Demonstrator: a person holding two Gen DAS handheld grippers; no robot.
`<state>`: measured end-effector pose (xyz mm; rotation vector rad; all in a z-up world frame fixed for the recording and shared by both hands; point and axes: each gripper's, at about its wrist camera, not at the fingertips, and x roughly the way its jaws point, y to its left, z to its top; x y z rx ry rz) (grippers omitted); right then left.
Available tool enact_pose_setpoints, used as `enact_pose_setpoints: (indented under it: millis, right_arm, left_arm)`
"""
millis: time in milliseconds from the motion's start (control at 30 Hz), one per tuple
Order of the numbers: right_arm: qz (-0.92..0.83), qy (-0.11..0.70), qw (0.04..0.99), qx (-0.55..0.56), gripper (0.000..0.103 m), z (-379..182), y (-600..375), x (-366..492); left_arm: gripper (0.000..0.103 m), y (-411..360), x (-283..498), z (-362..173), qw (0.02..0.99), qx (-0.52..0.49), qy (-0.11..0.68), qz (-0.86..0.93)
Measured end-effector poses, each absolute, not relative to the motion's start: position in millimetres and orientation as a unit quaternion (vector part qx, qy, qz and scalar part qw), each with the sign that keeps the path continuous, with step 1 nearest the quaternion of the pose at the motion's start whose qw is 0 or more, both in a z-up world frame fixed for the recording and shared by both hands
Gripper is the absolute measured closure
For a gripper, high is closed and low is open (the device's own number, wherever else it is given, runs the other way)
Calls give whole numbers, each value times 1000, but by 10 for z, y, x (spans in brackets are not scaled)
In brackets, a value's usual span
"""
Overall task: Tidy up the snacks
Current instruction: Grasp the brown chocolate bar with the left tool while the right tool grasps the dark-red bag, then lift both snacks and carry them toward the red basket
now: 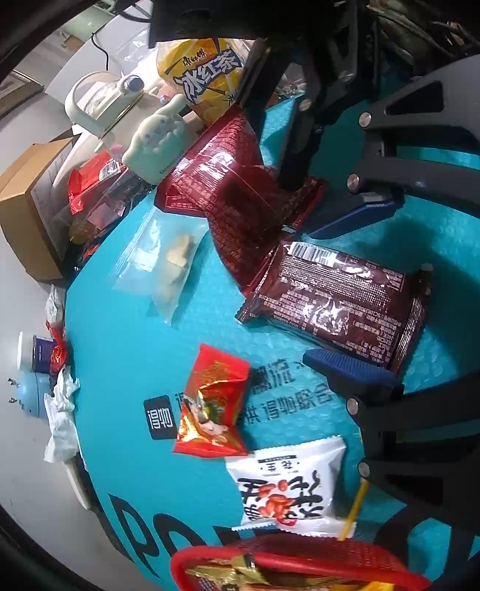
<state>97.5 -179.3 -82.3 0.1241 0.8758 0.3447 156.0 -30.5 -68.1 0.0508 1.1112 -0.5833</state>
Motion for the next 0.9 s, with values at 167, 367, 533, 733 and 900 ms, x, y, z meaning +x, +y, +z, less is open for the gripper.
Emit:
enact_pose_setpoints:
  millis: [167, 367, 533, 733, 900]
  right_arm:
    - [176, 413, 891, 68, 46, -873, -1791, 1078]
    - [171, 412, 892, 80, 65, -878, -1826, 1058]
    - [146, 409, 898, 72, 65, -848, -1864, 960]
    - [125, 409, 903, 48, 65, -834, -1870, 795]
    - [124, 404, 906, 17, 65, -837, -1804, 612]
  left_arm:
    - [42, -369, 1471, -674, 817, 44, 511, -265]
    - [47, -383, 1376, -678, 837, 43, 494, -230]
    - [50, -309, 1314, -676, 844, 25, 496, -204]
    - [51, -188, 1181, -655, 852, 9, 496, -170]
    - [51, -159, 1032, -594, 845, -15, 500, -187]
